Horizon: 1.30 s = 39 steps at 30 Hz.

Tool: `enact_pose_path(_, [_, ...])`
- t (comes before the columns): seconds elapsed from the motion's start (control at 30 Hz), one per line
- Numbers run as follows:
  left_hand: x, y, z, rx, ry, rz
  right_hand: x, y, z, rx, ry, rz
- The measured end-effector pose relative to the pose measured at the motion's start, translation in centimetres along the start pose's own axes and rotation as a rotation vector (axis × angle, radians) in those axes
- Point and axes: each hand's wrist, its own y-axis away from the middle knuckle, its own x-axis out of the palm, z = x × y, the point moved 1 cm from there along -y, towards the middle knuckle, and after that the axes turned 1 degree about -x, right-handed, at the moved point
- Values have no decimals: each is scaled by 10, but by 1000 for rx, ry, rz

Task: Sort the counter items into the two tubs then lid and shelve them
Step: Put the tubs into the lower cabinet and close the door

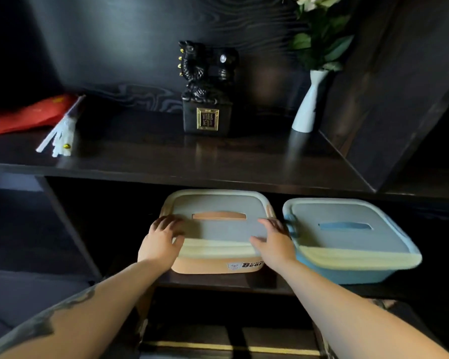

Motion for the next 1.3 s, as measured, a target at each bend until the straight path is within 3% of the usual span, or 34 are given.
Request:
enact_pose_path(0.13, [-2,-11,12,-90,91,58,11,-29,-8,171,-177,100])
enact_pose_path(0.27, [1,-14,13,-273,324,93,20,-47,-12,235,-426,22])
enact_pose_path(0.4, [3,-7,8,-300,481,51,24,-37,-16,303,-499,-33])
enact_pose_path(0.77, [-26,89,21,-231,706,-25,19,80,-9,307,-654,-226])
enact_pose_path(1.0, [-21,191,55,-297,729,-34,57,197,-1,379,-767,-352])
enact_pose_path(1.13, [5,239,90,-439,815,10,87,234,-9,405,-711,-323])
enact_pose_path(1.3, [71,275,127,-657,926,82,153,234,-38,493,-622,-147])
